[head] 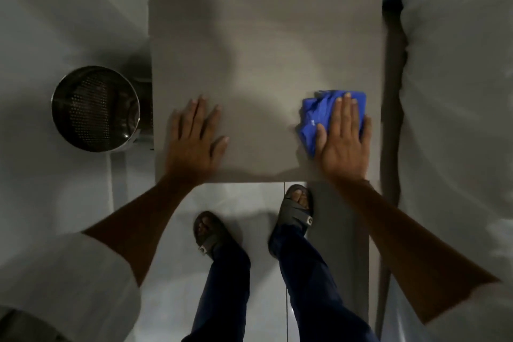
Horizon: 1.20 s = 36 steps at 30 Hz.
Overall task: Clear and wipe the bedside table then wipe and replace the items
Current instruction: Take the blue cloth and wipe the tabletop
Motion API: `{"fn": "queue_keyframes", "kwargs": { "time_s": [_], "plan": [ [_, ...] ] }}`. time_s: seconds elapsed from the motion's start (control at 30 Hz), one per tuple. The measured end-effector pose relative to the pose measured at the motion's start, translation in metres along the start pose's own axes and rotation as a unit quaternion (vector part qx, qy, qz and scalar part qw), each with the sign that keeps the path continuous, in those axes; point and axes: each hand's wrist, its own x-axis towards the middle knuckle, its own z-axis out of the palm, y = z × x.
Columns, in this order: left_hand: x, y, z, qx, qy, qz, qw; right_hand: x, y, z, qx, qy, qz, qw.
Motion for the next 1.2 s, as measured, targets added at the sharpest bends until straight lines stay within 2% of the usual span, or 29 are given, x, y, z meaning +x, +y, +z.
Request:
{"fn": "queue_keyframes", "kwargs": {
  "time_s": [0.13,0.23,0.4,0.5,0.57,0.63,0.73,0.83,0.9,1.03,1.1,1.2],
  "plan": [
    [0.002,-0.004,0.010,-0.001,0.042,0.010,0.999,0.050,0.020,-0.017,-0.002,0.021,0.045,0.999],
    [0.001,-0.004,0.010,-0.003,0.052,0.007,0.999,0.083,-0.020,-0.020,0.035,0.011,0.028,0.999],
    [0.002,-0.003,0.005,-0.004,0.050,0.009,0.999,0.046,-0.106,-0.010,0.034,-0.002,-0.101,0.994],
    [0.001,-0.002,0.003,-0.010,0.058,0.006,0.998,-0.021,-0.102,0.005,0.028,-0.029,-0.164,0.986],
    [0.002,-0.002,0.003,-0.012,0.045,0.006,0.999,-0.054,-0.075,0.011,0.021,-0.046,-0.146,0.988],
    [0.002,-0.002,0.002,-0.011,0.040,0.002,0.999,-0.065,-0.040,0.009,0.008,-0.057,-0.091,0.994],
    [0.001,-0.001,0.004,-0.019,0.053,0.001,0.998,-0.047,0.002,-0.003,0.002,-0.060,0.008,0.998],
    [0.002,-0.001,0.007,-0.017,0.069,-0.001,0.997,-0.004,0.002,-0.011,0.046,-0.026,0.091,0.994],
    [0.002,0.000,0.008,-0.013,0.068,0.002,0.998,0.020,-0.019,-0.011,0.049,-0.018,0.086,0.995],
    [0.003,-0.002,0.010,-0.012,0.068,0.004,0.998,0.009,-0.063,-0.006,0.037,-0.016,-0.022,0.999],
    [0.002,-0.002,0.010,-0.019,0.085,0.004,0.996,-0.018,-0.059,-0.002,0.032,-0.008,-0.037,0.999],
    [0.001,-0.001,0.012,-0.019,0.097,0.005,0.995,-0.043,-0.018,0.002,0.017,-0.035,-0.014,0.999]
  ]
}}
